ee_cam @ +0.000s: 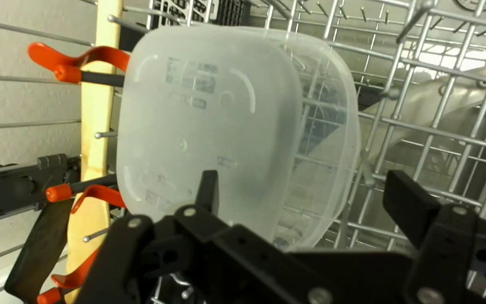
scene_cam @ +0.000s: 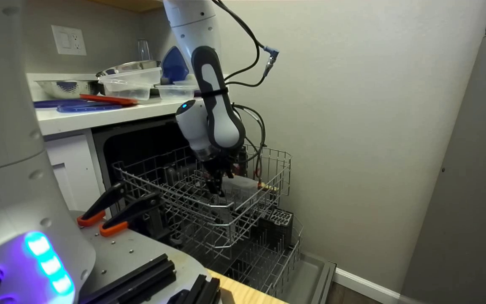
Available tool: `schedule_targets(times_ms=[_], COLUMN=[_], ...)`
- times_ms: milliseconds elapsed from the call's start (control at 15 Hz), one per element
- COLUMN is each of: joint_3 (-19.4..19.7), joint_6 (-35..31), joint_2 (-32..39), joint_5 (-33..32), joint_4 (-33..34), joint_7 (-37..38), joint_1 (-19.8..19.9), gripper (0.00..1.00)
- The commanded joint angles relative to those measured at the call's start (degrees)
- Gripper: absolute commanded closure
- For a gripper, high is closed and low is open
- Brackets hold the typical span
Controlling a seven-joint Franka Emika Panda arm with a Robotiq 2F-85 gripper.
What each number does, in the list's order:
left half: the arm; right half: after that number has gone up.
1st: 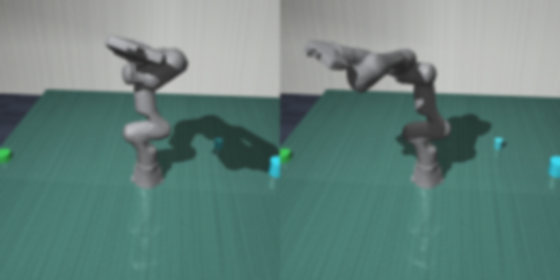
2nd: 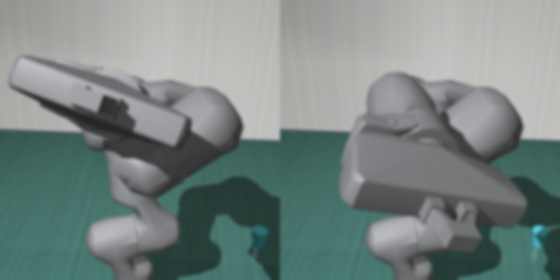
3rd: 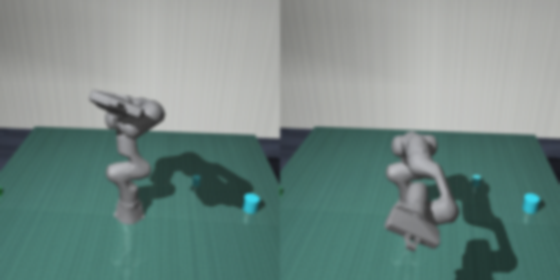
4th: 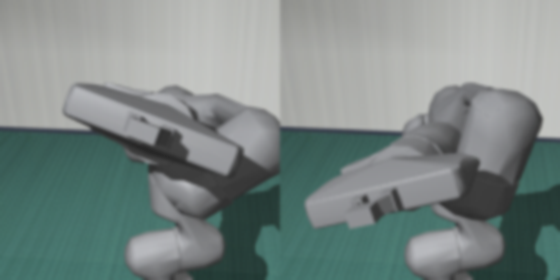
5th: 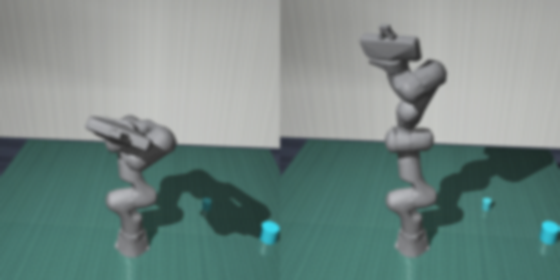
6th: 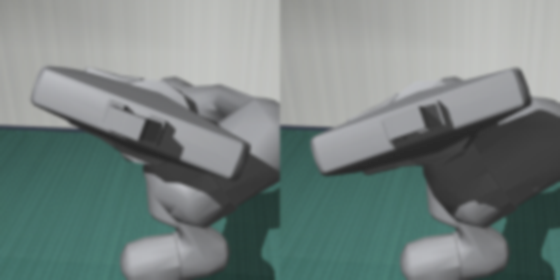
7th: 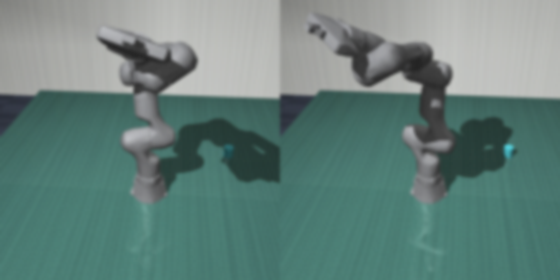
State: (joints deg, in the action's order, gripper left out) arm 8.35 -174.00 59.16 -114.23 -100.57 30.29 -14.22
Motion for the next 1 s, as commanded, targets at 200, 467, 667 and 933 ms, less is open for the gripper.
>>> schedule_targets(times_ms=[200, 467, 667, 933], joint_3=[-2.0, -3.9, -7.4, -11.0], joint_6=[4.9, 2.3, 0.8, 0.1], joint_2=[-0.3, -0.5, -1.2, -1.2], joint_5=[-6.5, -10.6, -16.2, -20.5], joint_4=[0.7, 1.0, 1.6, 2.1], joint_7=[8.3, 11.9, 14.3, 15.6], joint_1=[1.9, 4.5, 7.6, 10.6], gripper=[0.00, 0.00, 0.00, 0.00])
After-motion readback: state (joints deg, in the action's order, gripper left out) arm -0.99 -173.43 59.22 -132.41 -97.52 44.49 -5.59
